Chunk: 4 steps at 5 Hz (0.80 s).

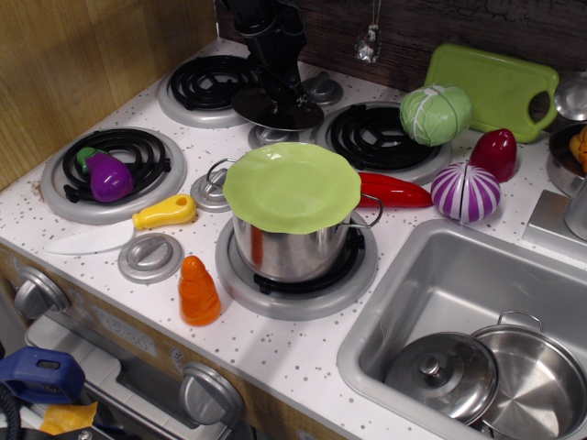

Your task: Put lid on stove

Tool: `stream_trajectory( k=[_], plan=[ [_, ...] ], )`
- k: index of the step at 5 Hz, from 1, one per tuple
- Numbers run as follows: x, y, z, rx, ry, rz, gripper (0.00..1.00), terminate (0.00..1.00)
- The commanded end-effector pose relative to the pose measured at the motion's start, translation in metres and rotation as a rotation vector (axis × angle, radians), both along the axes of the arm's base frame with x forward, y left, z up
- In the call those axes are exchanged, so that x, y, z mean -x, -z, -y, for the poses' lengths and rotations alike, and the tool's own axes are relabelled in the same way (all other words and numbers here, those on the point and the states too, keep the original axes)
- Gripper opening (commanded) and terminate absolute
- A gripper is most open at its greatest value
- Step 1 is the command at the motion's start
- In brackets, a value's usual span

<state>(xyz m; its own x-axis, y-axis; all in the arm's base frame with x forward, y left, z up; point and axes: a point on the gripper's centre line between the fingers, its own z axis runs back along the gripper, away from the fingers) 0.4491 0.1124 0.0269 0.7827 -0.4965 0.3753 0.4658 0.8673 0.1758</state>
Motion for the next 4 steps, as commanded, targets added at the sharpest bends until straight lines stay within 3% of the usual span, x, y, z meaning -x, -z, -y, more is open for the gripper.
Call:
stream_trajectory(
  k=[1,4],
  plan=[
    [-0.002,-0.014,-0.006,-0.005,-0.018,0.037,0.00,0.00],
    [0.005,-0.046,-0.015,-0.123,-0.031,0.009,0.00,0.00]
  ],
)
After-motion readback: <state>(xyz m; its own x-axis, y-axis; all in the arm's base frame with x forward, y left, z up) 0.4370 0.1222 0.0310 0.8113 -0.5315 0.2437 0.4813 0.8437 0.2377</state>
